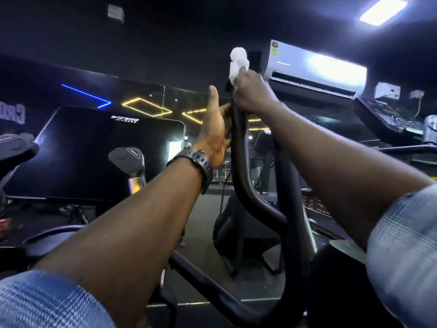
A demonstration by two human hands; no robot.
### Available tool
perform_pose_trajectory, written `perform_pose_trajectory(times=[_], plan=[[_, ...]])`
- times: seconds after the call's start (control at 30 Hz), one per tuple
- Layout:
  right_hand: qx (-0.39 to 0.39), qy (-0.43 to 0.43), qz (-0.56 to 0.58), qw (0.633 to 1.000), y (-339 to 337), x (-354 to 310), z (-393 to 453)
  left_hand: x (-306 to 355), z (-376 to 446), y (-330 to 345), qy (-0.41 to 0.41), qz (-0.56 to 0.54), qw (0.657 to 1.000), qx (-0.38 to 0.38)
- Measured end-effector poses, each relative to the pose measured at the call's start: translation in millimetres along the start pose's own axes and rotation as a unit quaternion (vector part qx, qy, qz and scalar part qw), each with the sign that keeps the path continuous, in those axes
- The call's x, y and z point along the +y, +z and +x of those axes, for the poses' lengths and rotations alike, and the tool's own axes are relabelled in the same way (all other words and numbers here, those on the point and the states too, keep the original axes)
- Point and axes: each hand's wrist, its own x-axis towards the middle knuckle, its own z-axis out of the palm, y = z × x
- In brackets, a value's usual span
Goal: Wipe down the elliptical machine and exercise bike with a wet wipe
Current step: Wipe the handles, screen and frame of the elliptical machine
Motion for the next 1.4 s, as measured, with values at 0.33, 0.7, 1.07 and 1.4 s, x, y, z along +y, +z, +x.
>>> perform_pose_trajectory(times=[0.33,0.7,1.07,1.4], plan=[[-0.16,0.182,0.382,0.892,-12,83,-27,-7,-18,14,-0.02,0.054,0.998,0.003],[-0.232,0.185,0.697,0.653,16,118,-119,-11,-40,20,-0.033,0.09,0.995,0.034],[0.025,0.178,0.392,0.902,21,94,-96,-23,-47,27,-0.026,0.076,0.995,0.05],[-0.113,-0.331,-0.091,0.932,-13,114,-96,-20,-53,28,-0.026,0.074,0.996,0.051]])
